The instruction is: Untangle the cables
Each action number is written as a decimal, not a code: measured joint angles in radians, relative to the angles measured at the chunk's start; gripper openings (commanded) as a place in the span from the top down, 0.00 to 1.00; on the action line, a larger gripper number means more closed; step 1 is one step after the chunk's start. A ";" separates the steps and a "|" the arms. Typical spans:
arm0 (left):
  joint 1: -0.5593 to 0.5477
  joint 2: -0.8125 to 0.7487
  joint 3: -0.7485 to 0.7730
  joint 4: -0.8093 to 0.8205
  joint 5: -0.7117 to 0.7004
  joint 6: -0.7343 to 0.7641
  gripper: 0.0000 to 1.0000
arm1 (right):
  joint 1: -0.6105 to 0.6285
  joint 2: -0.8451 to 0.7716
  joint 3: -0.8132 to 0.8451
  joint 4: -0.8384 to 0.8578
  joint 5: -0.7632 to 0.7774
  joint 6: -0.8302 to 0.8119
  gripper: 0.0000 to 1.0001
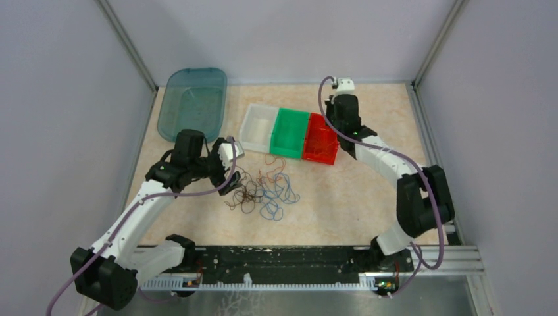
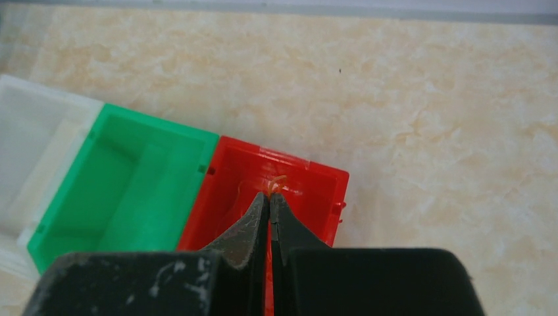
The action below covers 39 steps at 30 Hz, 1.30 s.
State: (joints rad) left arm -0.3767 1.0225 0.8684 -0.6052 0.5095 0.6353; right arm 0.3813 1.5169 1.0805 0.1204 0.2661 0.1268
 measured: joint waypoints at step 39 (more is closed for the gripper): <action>0.028 0.009 0.024 0.010 0.034 -0.065 0.01 | 0.133 -0.120 -0.023 -0.013 -0.285 0.089 0.31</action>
State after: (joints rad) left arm -0.3489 1.0317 0.8921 -0.5953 0.5438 0.5705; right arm 0.5140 1.3972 1.0576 0.1078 -0.0193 0.2161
